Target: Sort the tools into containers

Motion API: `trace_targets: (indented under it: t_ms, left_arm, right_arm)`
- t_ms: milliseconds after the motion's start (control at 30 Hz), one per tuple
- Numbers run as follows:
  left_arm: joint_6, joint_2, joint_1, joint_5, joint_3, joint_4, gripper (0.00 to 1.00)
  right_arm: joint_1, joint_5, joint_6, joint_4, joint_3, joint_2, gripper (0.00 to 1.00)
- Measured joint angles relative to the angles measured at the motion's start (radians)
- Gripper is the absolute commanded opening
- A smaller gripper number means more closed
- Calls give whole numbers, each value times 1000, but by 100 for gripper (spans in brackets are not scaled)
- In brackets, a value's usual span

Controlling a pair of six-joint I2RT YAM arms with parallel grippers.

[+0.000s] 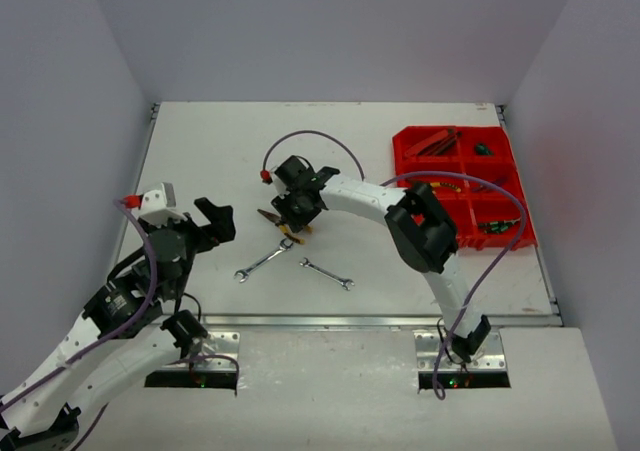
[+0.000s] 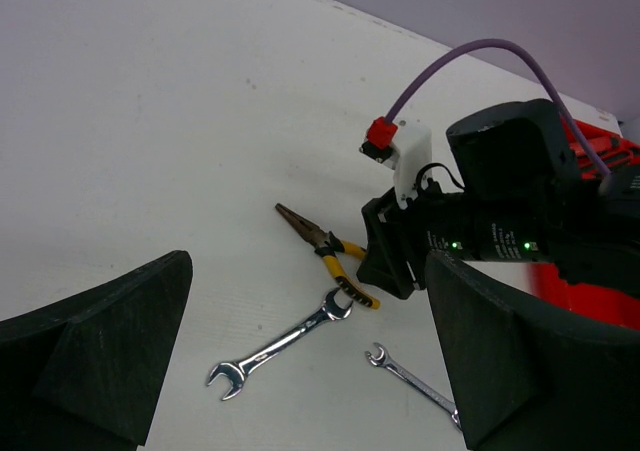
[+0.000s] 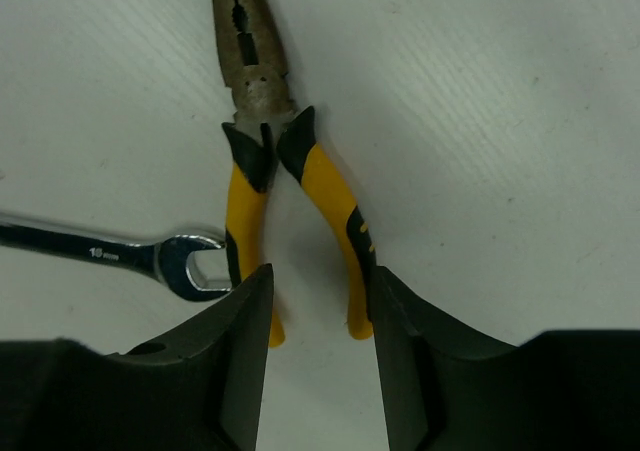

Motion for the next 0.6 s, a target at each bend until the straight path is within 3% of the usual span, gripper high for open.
trace_targets:
  t_ms: [267, 600]
  left_arm:
    - [1, 45, 0, 10, 0, 0, 100]
    - [8, 55, 0, 26, 0, 2, 100]
  right_arm:
    - [0, 60, -53, -34, 42, 10, 42]
    - [-1, 32, -92, -78, 91, 51, 33]
